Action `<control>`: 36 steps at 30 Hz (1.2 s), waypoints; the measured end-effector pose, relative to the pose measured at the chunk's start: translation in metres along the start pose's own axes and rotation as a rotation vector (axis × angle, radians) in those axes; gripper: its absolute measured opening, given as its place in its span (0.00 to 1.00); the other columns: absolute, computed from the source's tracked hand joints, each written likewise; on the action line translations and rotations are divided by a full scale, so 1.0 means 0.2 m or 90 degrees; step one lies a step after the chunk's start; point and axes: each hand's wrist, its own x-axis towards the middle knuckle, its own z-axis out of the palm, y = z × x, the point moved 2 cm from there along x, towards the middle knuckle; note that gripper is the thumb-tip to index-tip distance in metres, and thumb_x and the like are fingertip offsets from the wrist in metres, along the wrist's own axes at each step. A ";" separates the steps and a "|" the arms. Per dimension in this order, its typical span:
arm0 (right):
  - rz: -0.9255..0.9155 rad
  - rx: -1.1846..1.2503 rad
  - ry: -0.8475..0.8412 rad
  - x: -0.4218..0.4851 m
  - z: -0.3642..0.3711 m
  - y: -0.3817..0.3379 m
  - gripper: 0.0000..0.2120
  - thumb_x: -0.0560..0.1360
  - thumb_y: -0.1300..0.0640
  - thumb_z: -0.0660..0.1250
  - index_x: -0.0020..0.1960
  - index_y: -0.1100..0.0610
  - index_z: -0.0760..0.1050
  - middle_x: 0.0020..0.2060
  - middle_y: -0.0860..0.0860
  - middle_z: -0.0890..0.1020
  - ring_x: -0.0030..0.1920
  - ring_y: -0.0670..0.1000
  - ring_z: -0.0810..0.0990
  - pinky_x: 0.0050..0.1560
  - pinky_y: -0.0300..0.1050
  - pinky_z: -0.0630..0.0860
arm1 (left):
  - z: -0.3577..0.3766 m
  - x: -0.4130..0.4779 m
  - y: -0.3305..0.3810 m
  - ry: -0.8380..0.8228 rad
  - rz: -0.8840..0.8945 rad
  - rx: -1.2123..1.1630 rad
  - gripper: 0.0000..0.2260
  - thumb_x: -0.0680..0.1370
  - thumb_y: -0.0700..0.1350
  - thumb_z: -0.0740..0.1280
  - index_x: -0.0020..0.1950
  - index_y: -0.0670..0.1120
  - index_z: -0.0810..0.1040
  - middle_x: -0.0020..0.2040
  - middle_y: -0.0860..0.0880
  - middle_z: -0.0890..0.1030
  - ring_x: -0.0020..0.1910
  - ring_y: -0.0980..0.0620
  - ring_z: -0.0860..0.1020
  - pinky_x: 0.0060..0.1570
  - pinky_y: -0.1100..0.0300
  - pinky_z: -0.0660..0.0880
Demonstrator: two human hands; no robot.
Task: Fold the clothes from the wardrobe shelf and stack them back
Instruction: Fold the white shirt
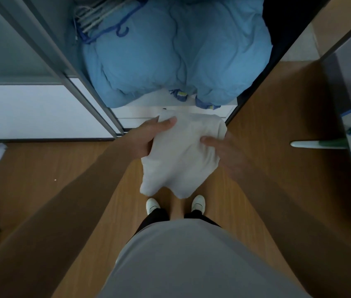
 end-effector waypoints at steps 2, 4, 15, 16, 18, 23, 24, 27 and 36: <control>0.034 0.040 0.030 0.01 0.00 -0.01 0.18 0.75 0.65 0.71 0.64 0.60 0.77 0.55 0.56 0.85 0.54 0.55 0.85 0.50 0.48 0.83 | -0.04 -0.02 -0.06 -0.047 0.012 0.009 0.24 0.76 0.46 0.70 0.72 0.46 0.71 0.64 0.44 0.81 0.62 0.44 0.80 0.54 0.51 0.81; 0.072 0.058 0.047 0.02 0.00 -0.02 0.17 0.75 0.65 0.71 0.64 0.62 0.78 0.55 0.59 0.85 0.53 0.57 0.85 0.50 0.48 0.83 | -0.04 -0.02 -0.11 -0.037 0.034 -0.016 0.25 0.78 0.41 0.68 0.75 0.47 0.68 0.64 0.44 0.80 0.61 0.44 0.80 0.53 0.52 0.81; -0.032 -0.140 0.040 -0.02 -0.07 -0.03 0.34 0.78 0.47 0.69 0.79 0.40 0.56 0.62 0.35 0.73 0.56 0.36 0.76 0.51 0.38 0.77 | 0.02 0.07 -0.03 0.036 0.049 -0.017 0.16 0.81 0.32 0.61 0.54 0.49 0.83 0.52 0.45 0.84 0.43 0.52 0.85 0.41 0.60 0.81; -0.023 -0.141 0.009 -0.03 -0.06 -0.01 0.35 0.77 0.46 0.69 0.79 0.39 0.55 0.62 0.35 0.73 0.57 0.37 0.76 0.51 0.38 0.77 | 0.02 0.07 -0.03 0.032 0.035 -0.026 0.16 0.81 0.33 0.61 0.52 0.49 0.84 0.51 0.46 0.84 0.43 0.51 0.85 0.40 0.59 0.81; 0.002 -0.090 -0.036 -0.06 -0.06 0.01 0.35 0.76 0.46 0.69 0.78 0.39 0.57 0.66 0.39 0.72 0.61 0.42 0.75 0.58 0.45 0.78 | 0.02 0.07 -0.03 0.023 0.016 -0.027 0.15 0.81 0.33 0.61 0.52 0.49 0.84 0.50 0.46 0.85 0.44 0.50 0.85 0.41 0.58 0.81; -0.028 0.041 -0.033 -0.03 -0.03 -0.03 0.17 0.78 0.63 0.68 0.65 0.52 0.79 0.57 0.49 0.83 0.57 0.51 0.82 0.55 0.45 0.81 | 0.01 0.05 -0.01 0.013 0.032 0.011 0.11 0.82 0.39 0.63 0.59 0.49 0.83 0.58 0.44 0.83 0.55 0.47 0.82 0.51 0.56 0.80; -0.021 0.054 -0.010 -0.02 -0.03 -0.04 0.15 0.78 0.65 0.67 0.62 0.54 0.81 0.54 0.50 0.85 0.55 0.52 0.83 0.53 0.45 0.81 | 0.00 0.04 0.00 0.010 0.049 0.017 0.11 0.81 0.43 0.65 0.61 0.50 0.82 0.62 0.45 0.81 0.59 0.46 0.80 0.56 0.55 0.79; 0.035 0.098 0.032 0.00 -0.03 -0.05 0.14 0.78 0.68 0.64 0.59 0.56 0.82 0.52 0.53 0.86 0.53 0.52 0.84 0.53 0.45 0.81 | -0.05 -0.01 -0.04 -0.080 0.117 0.085 0.21 0.75 0.52 0.72 0.68 0.61 0.75 0.71 0.50 0.73 0.66 0.47 0.76 0.63 0.51 0.76; 0.080 -0.011 0.021 0.00 -0.04 -0.07 0.13 0.80 0.57 0.65 0.63 0.53 0.81 0.63 0.54 0.81 0.65 0.55 0.78 0.69 0.54 0.72 | 0.02 -0.02 -0.11 0.058 0.198 0.283 0.16 0.80 0.41 0.66 0.50 0.64 0.84 0.56 0.52 0.83 0.56 0.49 0.81 0.53 0.55 0.80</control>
